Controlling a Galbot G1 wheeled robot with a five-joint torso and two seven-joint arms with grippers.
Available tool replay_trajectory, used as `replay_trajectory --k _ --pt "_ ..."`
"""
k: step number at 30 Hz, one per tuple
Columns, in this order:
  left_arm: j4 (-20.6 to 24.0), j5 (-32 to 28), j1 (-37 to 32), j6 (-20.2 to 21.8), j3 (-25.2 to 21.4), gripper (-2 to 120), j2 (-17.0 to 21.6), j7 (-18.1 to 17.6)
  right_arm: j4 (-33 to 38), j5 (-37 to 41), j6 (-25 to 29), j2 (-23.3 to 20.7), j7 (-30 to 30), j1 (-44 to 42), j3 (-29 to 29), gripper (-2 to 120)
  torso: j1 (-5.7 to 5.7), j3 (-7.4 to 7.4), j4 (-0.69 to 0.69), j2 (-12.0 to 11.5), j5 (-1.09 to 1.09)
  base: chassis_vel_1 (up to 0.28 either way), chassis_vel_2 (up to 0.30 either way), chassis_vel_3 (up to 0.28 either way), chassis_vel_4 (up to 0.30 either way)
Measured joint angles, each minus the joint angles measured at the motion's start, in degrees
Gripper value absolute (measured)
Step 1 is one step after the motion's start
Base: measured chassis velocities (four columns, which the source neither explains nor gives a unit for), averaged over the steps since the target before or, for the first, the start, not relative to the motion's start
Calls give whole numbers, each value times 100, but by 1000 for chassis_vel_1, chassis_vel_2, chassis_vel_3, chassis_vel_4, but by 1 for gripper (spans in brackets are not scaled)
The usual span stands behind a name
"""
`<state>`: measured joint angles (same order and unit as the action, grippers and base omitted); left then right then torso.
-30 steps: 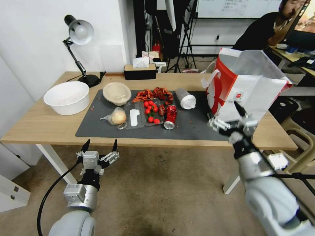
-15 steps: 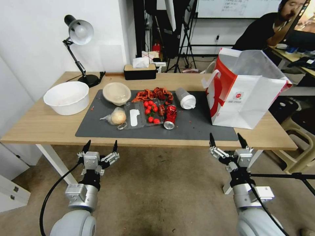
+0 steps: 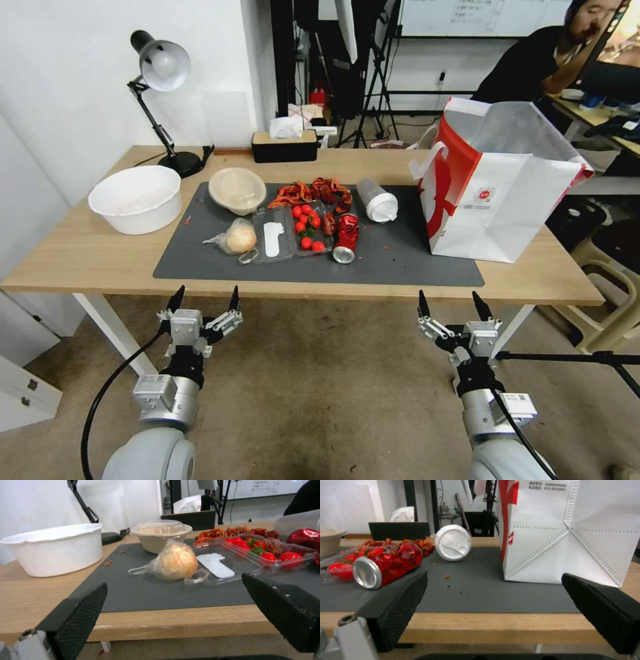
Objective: Pick up the trash from the table and place it into the takeout bag.
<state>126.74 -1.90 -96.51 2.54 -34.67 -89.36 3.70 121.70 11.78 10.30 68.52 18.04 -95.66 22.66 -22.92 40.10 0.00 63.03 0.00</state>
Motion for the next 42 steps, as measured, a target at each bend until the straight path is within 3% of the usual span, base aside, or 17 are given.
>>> replay_trajectory --k 15,25,33,42 --pt "6 27 4 -13 5 100 -8 2 91 716 -863 -65 479 1124 -691 100 0 0 -1 -1 -1 0 0 0 0" --pt "-63 88 39 -9 47 100 -76 32 -403 1521 -1385 -103 807 2433 -1556 100 0 1 0 -1 -1 0 0 0 0" --pt "-106 128 32 -11 18 100 -117 35 -1304 1792 -1749 44 1308 3701 -2556 100 0 1 1 -1 -1 0 0 0 0" --pt "-138 129 23 -73 -24 100 -137 19 -1584 1870 -2164 162 1685 4107 -2893 100 0 1 0 -1 -1 0 0 0 0"
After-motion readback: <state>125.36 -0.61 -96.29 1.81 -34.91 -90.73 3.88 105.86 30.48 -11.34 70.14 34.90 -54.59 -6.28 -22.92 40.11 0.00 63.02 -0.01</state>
